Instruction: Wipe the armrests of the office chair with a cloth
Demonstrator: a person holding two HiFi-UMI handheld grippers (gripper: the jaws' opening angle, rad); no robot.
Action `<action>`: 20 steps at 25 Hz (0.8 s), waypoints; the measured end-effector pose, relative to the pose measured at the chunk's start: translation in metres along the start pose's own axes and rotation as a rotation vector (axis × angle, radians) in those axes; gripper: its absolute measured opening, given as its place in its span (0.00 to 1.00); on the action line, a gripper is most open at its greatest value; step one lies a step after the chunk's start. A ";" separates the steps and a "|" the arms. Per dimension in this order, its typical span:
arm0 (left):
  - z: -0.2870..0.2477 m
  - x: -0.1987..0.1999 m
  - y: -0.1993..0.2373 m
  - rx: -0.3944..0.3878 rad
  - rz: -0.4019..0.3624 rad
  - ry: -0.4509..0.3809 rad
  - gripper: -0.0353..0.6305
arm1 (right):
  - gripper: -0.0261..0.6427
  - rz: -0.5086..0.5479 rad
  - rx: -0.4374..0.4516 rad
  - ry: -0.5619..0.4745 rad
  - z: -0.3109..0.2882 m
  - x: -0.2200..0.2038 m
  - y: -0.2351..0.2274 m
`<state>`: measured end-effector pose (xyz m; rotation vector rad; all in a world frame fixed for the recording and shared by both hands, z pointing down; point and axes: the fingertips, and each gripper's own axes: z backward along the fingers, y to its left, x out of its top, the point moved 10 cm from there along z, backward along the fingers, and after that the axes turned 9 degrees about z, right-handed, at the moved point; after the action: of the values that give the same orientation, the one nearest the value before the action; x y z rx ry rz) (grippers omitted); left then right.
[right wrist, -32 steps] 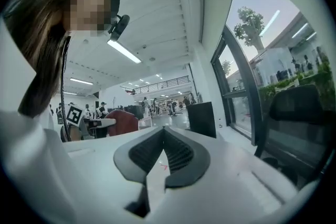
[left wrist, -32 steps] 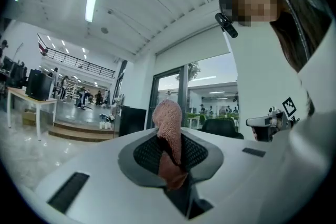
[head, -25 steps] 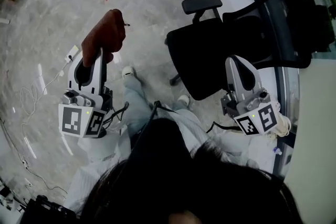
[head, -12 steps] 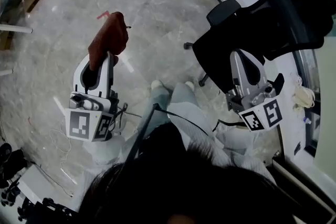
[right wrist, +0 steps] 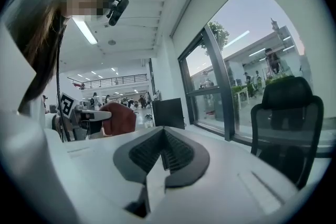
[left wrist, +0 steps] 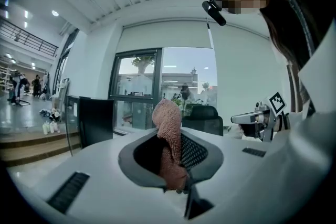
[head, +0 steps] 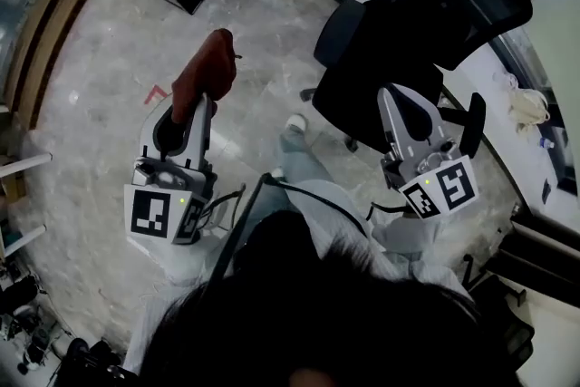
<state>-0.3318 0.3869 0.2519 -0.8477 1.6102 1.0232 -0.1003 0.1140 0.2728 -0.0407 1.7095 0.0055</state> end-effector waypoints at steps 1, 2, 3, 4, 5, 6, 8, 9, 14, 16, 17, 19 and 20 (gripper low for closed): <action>-0.017 0.004 0.001 -0.029 -0.013 0.004 0.15 | 0.04 -0.005 -0.007 -0.008 -0.006 0.002 -0.007; -0.031 0.007 0.001 -0.059 -0.022 0.013 0.15 | 0.04 -0.011 -0.013 -0.017 -0.011 0.004 -0.013; -0.045 0.009 0.000 -0.090 -0.029 0.024 0.15 | 0.04 -0.018 -0.021 -0.025 -0.015 0.006 -0.019; -0.058 0.011 -0.003 -0.118 -0.034 0.032 0.15 | 0.04 -0.021 -0.030 -0.032 -0.018 0.009 -0.024; -0.072 0.014 -0.006 -0.146 -0.036 0.038 0.15 | 0.04 -0.021 -0.039 -0.038 -0.021 0.013 -0.030; -0.088 0.018 -0.009 -0.177 -0.037 0.046 0.15 | 0.04 -0.018 -0.050 -0.042 -0.024 0.017 -0.035; -0.124 0.022 -0.016 -0.253 -0.041 0.071 0.15 | 0.04 -0.023 -0.093 -0.048 -0.027 0.022 -0.044; -0.142 0.022 -0.020 -0.299 -0.048 0.091 0.15 | 0.04 -0.035 -0.128 -0.049 -0.025 0.021 -0.047; -0.224 0.003 -0.049 -0.458 -0.042 0.193 0.15 | 0.04 -0.093 -0.292 -0.026 -0.016 0.002 -0.067; -0.246 -0.005 -0.060 -0.493 -0.062 0.207 0.15 | 0.04 -0.109 -0.322 -0.005 -0.013 -0.004 -0.070; -0.255 -0.009 -0.064 -0.508 -0.073 0.216 0.15 | 0.04 -0.119 -0.337 0.008 -0.011 -0.007 -0.071; -0.277 -0.016 -0.071 -0.532 -0.092 0.240 0.15 | 0.04 -0.151 -0.368 0.022 -0.007 -0.014 -0.074; -0.291 -0.021 -0.075 -0.534 -0.111 0.252 0.15 | 0.04 -0.170 -0.385 0.022 -0.005 -0.019 -0.076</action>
<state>-0.3687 0.0913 0.2954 -1.4564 1.4879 1.3315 -0.0999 0.0380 0.2939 -0.4731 1.7015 0.2080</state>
